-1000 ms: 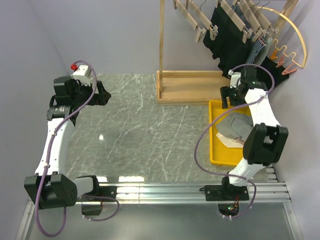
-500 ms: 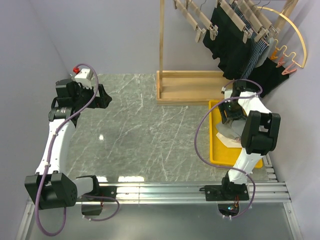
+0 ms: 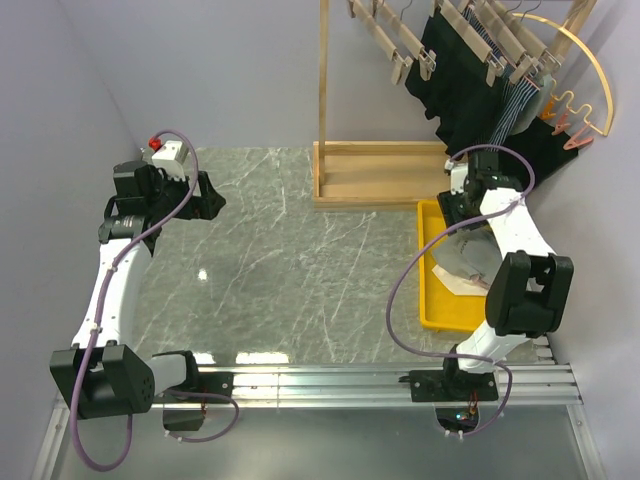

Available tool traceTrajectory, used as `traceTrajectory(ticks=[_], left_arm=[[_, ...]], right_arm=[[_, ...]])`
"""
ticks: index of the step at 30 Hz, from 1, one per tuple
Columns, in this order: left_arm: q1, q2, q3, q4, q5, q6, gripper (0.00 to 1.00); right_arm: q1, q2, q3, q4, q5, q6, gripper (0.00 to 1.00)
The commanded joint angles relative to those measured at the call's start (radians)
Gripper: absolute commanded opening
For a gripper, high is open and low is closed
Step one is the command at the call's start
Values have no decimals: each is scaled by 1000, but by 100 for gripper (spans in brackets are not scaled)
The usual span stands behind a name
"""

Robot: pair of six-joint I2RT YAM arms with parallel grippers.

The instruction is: Clip the underwear to the hanger

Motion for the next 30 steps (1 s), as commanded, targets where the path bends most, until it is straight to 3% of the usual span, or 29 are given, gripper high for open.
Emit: traceTrajectory(ticks=[1, 14, 20, 23, 24, 25, 30], left_arm=[[-2, -20, -2, 25, 29, 5, 99], [-2, -22, -13, 20, 20, 11, 99], [-2, -18, -16, 17, 13, 16, 99], [-2, -12, -11, 17, 10, 14, 99], [0, -12, -11, 13, 10, 16, 99], [-2, -9, -10, 13, 7, 14, 99], [-3, -8, -7, 6, 4, 17, 99]], right_arm=[[28, -13, -39, 2, 23, 23, 64], [31, 166, -113, 139, 31, 57, 54], [29, 202, -115, 163, 32, 63, 36], [32, 220, -110, 154, 22, 60, 20], [31, 223, -105, 150, 20, 60, 4], [28, 217, -104, 145, 9, 60, 0], [2, 124, -84, 75, -32, 50, 0]])
